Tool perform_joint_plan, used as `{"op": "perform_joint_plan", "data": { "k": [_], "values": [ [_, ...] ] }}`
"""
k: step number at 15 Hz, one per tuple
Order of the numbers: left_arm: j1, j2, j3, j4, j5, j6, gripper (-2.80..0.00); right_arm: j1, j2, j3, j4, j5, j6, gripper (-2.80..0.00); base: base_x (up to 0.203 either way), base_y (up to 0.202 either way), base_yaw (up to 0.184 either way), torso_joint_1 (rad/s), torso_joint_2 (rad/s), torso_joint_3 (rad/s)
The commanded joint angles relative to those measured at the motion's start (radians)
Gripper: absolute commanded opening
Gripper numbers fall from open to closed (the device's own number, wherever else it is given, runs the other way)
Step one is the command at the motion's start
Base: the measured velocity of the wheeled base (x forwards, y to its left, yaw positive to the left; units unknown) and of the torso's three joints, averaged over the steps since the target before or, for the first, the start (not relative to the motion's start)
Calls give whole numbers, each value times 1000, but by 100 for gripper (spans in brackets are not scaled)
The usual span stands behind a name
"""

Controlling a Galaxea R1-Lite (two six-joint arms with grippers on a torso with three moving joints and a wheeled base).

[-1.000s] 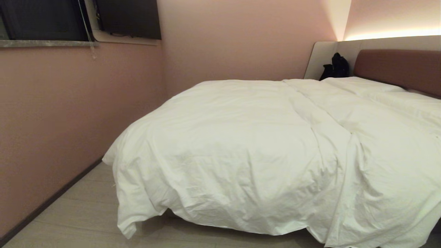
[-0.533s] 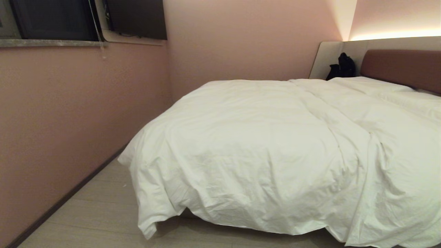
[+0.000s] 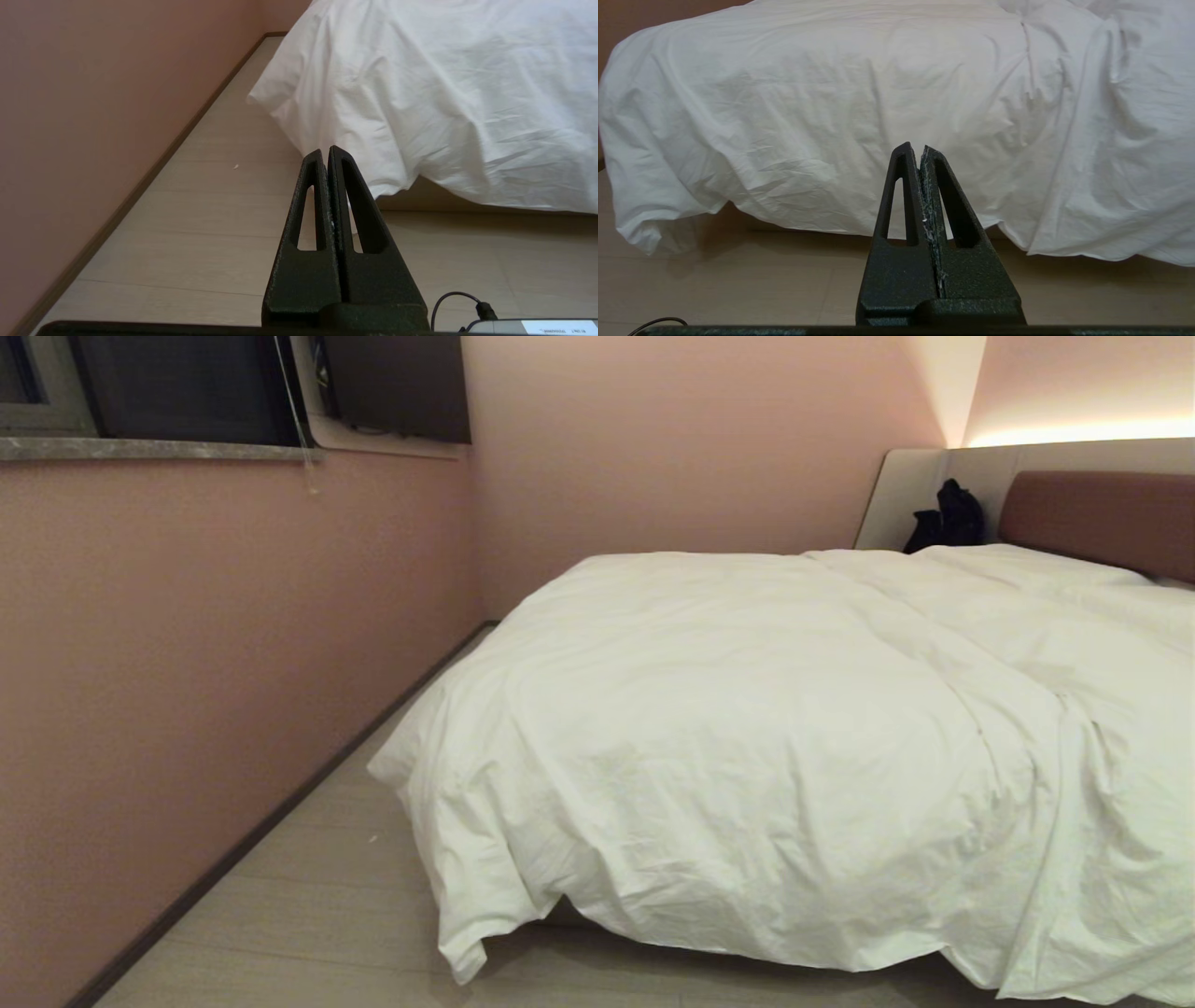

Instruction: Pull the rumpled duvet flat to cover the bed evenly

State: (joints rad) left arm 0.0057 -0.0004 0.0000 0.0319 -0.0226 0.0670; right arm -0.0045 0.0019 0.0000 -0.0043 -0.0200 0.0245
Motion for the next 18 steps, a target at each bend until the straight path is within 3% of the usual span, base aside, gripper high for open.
{"op": "perform_joint_plan", "data": {
  "k": [1, 18],
  "values": [
    [0, 0, 0, 0, 1, 0, -280, 0, 0, 0, 0, 0, 0, -280, 0, 194, 0, 1, 1, 2],
    [0, 0, 0, 0, 0, 0, -280, 0, 0, 0, 0, 0, 0, -280, 0, 197, 0, 2, 4, 2]
  ]
}}
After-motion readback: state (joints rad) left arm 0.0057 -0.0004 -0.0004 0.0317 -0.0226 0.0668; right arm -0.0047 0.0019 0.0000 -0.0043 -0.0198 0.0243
